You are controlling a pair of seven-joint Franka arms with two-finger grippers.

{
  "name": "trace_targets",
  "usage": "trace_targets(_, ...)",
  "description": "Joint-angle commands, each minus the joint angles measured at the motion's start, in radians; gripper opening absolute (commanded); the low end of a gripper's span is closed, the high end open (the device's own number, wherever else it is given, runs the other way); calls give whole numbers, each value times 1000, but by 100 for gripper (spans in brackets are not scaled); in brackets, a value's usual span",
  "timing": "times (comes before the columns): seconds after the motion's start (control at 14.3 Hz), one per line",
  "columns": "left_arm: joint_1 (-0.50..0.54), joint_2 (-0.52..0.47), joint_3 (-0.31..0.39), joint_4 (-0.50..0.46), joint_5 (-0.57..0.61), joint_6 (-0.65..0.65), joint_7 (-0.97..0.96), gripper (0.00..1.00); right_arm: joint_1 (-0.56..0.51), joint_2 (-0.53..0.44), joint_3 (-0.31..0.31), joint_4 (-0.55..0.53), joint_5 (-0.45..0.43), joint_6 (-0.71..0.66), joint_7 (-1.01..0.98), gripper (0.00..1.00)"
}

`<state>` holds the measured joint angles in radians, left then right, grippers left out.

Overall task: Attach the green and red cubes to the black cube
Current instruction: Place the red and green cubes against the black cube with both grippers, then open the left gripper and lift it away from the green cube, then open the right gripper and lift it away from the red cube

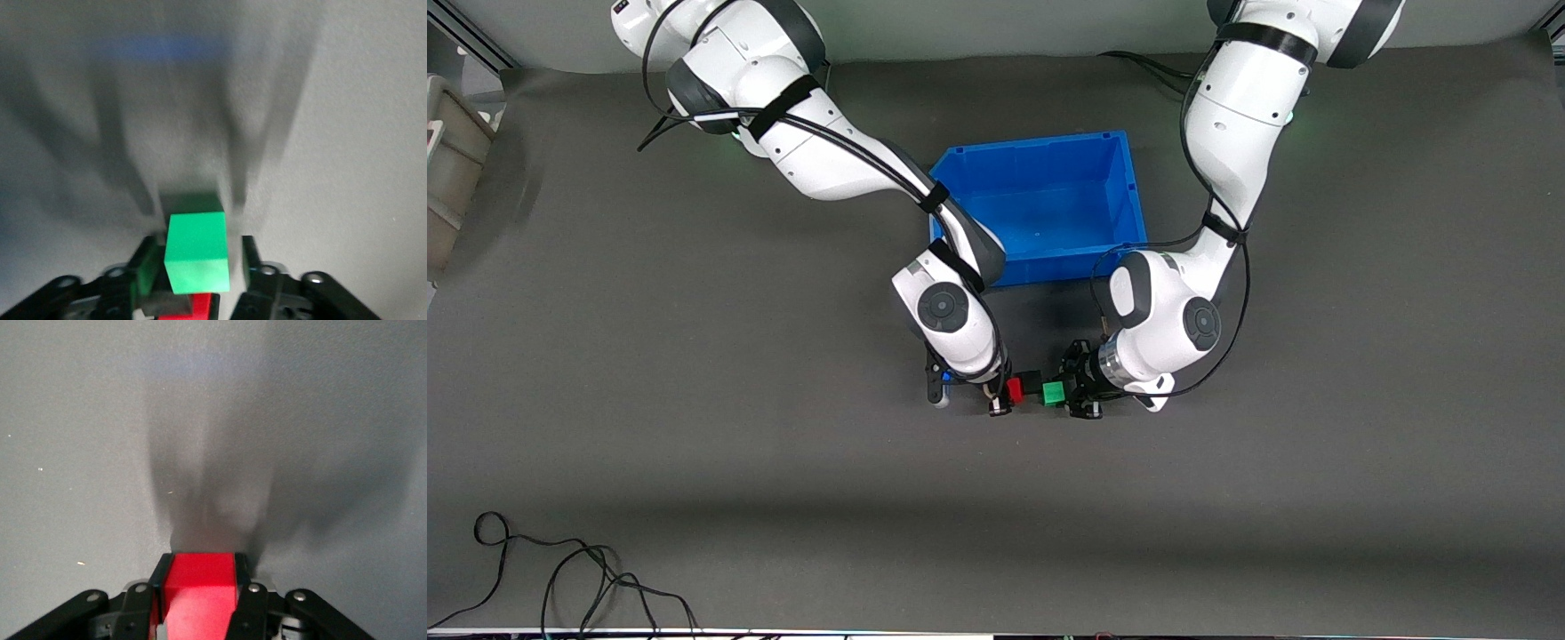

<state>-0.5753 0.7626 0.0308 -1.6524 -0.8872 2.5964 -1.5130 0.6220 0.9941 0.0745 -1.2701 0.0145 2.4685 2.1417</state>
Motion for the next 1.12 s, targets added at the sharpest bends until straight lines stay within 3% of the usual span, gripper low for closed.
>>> trace_targets(0.0, -3, -9, 18, 11, 13, -18, -15, 100, 10, 26, -2, 25, -24, -60, 26, 20)
trace_targets(0.49, 199, -101, 18, 13, 273, -221, 23, 100, 8, 28, -2, 29, -18, -72, 26, 20)
trace_targets(0.56, 233, -115, 18, 14, 286, -261, 64, 100, 8, 28, -2, 29, -18, -72, 27, 31)
trace_targets(0.7, 309, -140, 18, 25, 287, -352, 182, 100, 7, 21, -4, 28, -22, -72, 40, 91)
trace_targets(0.77, 352, -149, 18, 35, 287, -404, 236, 100, 7, 12, -5, 25, -28, -72, 34, 100)
trace_targets(0.91, 434, -170, 20, 71, 290, -536, 351, 100, 2, -61, -13, -12, -24, -74, 27, 100)
trace_targets(1.05, 520, -199, 20, 101, 336, -654, 475, 100, -33, -213, -15, -151, -33, -76, -15, 100)
